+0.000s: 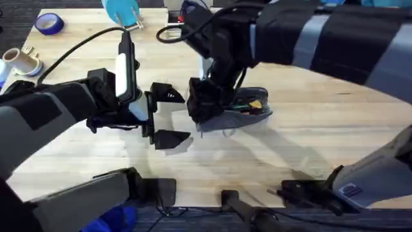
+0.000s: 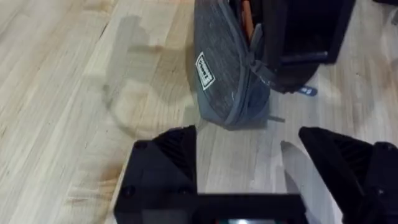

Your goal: Unzip the bag, pick up the pens from the table one at a time and place them inside, then zip the bag closed.

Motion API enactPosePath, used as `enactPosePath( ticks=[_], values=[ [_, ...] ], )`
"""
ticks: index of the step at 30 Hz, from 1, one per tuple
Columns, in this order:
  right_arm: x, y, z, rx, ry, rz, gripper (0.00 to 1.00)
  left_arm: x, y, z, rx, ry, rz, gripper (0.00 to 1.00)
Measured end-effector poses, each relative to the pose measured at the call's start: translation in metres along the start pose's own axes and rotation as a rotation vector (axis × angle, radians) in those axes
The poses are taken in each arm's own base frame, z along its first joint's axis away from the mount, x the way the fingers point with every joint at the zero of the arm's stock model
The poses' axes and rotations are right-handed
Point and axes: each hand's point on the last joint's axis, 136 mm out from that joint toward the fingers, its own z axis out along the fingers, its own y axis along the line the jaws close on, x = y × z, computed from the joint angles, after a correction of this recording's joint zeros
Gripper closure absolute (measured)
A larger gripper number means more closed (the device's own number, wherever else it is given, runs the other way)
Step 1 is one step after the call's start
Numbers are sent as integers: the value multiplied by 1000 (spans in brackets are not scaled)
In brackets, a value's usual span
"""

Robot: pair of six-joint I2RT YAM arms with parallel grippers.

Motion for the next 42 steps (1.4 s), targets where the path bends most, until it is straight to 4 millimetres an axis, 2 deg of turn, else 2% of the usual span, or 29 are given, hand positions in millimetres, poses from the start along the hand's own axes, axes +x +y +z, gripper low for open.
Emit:
enactPosePath(
  ticks=[10,21,36,42],
  values=[
    [-5,-6,-18,-156,73,-100,969,0,0,0,0,0,0,7],
    [-13,-9,-39,-313,80,-205,970,0,0,0,0,0,0,8],
    [-20,-9,-39,-429,119,-204,971,-8,1,0,-3,-44,4,7],
    [-19,-9,-39,-432,120,-204,971,-15,-4,8,35,-60,53,7]
  ],
)
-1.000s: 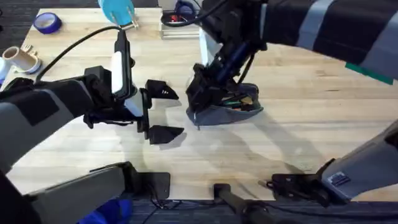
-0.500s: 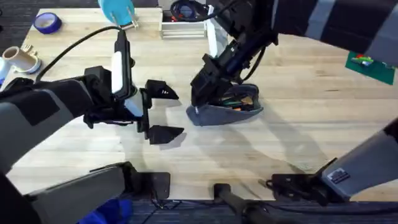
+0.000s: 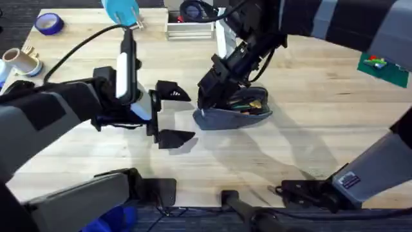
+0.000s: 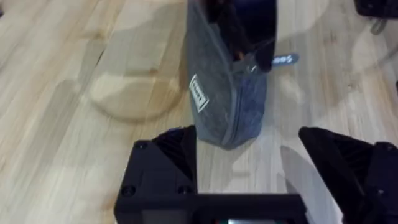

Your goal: Unzip the bag, pick up the pens from the table one at a time and place them inside, then zip the bag closed.

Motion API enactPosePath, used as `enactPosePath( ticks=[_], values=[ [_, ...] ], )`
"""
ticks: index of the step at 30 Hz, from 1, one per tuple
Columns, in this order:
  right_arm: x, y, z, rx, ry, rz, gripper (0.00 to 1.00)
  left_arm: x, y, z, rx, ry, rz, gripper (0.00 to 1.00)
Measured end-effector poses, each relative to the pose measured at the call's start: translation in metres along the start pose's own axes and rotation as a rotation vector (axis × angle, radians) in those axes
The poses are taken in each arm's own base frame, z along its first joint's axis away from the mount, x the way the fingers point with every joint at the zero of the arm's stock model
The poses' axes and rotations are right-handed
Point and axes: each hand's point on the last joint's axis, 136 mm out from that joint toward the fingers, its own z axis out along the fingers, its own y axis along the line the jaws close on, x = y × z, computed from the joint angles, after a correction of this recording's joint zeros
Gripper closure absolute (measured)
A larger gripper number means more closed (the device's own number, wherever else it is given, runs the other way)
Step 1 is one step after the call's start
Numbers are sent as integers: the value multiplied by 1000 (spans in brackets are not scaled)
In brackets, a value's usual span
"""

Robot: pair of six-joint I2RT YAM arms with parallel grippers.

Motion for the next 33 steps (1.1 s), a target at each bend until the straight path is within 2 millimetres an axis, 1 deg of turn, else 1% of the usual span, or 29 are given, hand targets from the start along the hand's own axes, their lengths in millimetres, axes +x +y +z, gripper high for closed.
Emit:
enactPosePath(
  ticks=[3,6,11,13,19,20,26,33],
  values=[
    [0,0,0,0,0,0,971,-5,1,8,21,-3,51,8],
    [0,0,0,0,0,0,971,-9,8,15,15,-8,66,8],
    [0,0,0,0,0,0,971,-14,23,18,-23,-16,13,8],
    [0,0,0,0,0,0,971,-14,26,17,-31,-19,-24,8],
    [0,0,0,0,0,0,971,-14,25,19,-24,-20,-104,7],
    [0,0,0,-1,-1,-4,971,-11,20,25,9,-15,-133,7],
    [-1,0,0,-1,-3,-6,971,-5,10,40,80,-5,-165,7],
    [-1,0,0,-1,-3,-7,971,-4,13,41,73,-9,-148,7]
  ],
)
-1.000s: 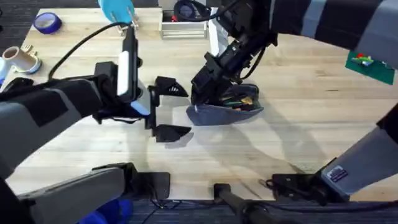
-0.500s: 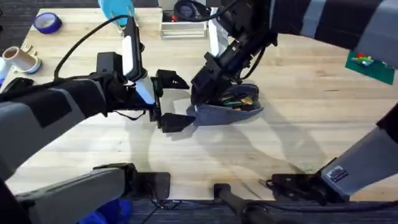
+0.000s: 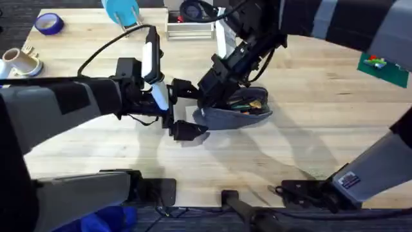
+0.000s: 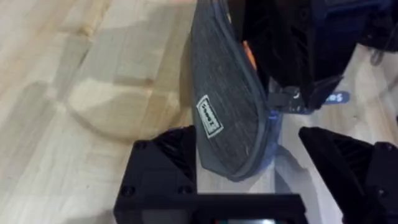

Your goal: Unzip the bag, pick up the pens from the table one at a time and place them inside, then zip the bag closed.

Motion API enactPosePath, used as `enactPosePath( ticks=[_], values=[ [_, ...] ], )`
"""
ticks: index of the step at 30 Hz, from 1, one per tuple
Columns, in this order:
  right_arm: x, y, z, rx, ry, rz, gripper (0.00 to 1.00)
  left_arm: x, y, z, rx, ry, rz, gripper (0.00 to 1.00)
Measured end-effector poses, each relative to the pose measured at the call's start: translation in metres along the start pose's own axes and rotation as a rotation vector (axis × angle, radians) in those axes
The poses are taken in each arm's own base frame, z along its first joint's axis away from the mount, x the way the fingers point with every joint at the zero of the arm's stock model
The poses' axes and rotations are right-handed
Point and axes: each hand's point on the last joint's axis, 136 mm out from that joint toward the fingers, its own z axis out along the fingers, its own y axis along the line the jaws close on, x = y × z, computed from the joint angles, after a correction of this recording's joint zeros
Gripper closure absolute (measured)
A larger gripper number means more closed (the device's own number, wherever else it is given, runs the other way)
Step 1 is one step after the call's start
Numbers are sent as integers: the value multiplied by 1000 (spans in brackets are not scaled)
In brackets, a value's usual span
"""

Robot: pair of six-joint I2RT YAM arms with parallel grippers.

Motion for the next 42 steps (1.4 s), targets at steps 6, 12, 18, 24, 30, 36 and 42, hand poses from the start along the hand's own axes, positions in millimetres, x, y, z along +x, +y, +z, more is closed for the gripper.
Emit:
enactPosePath(
  ticks=[6,12,18,24,30,36,42],
  values=[
    [0,0,0,0,0,0,971,-2,4,0,-12,-8,28,7],
    [0,0,0,0,0,0,971,-2,4,0,-12,-8,28,7],
    [0,0,0,0,0,0,971,-2,4,0,-11,-8,22,119],
    [0,0,0,0,0,0,971,-2,4,0,-12,-8,23,934],
    [0,0,0,0,0,0,971,-2,4,0,-11,-9,19,955],
    [3,-1,0,6,9,11,972,-2,4,0,-11,-9,19,958],
    [11,-10,-5,30,32,59,969,-2,4,0,-11,-9,19,958]
  ],
)
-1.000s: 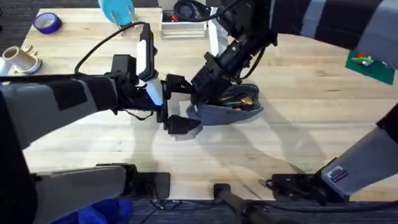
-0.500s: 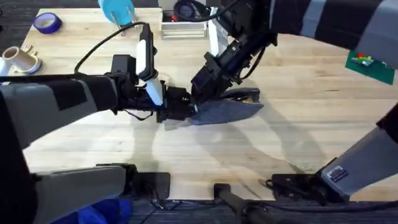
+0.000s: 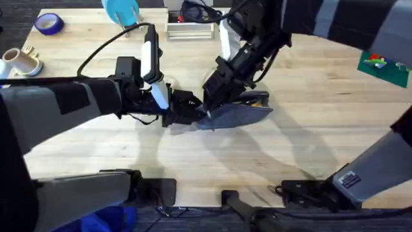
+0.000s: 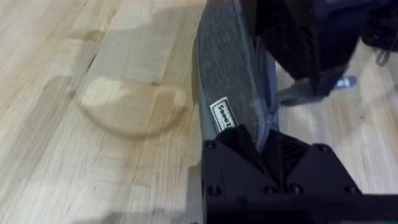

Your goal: Unzip the bag, pick up the pens from the table one at a time and place them inside, then zip the bag closed.

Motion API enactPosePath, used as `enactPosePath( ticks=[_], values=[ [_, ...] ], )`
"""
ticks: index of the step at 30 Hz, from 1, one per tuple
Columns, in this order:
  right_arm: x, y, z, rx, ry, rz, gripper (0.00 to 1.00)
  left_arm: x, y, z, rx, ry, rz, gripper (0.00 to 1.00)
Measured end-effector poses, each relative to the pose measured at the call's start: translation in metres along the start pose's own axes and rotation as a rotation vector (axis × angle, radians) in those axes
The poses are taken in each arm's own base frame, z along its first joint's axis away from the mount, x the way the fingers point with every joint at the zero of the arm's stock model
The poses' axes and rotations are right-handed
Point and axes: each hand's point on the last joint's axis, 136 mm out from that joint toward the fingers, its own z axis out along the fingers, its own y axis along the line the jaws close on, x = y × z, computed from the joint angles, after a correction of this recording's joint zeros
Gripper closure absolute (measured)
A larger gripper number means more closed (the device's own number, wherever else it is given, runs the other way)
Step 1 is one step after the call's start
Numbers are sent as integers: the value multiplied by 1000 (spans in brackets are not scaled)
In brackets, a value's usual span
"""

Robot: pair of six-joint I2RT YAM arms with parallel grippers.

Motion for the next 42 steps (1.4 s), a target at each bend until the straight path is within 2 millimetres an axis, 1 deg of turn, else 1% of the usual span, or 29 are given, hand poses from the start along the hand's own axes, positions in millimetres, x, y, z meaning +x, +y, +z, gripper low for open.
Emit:
enactPosePath(
  ticks=[11,17,36,42],
  values=[
    [-5,-18,-21,-8,-32,52,969,0,0,0,0,-1,0,958],
    [-2,-24,-28,-10,-32,63,968,0,0,0,1,-2,0,958],
    [9,-56,-55,32,-31,133,968,-1,0,0,2,-5,0,958],
    [9,-66,-64,38,-45,135,968,-1,0,0,2,-5,0,958]
  ],
)
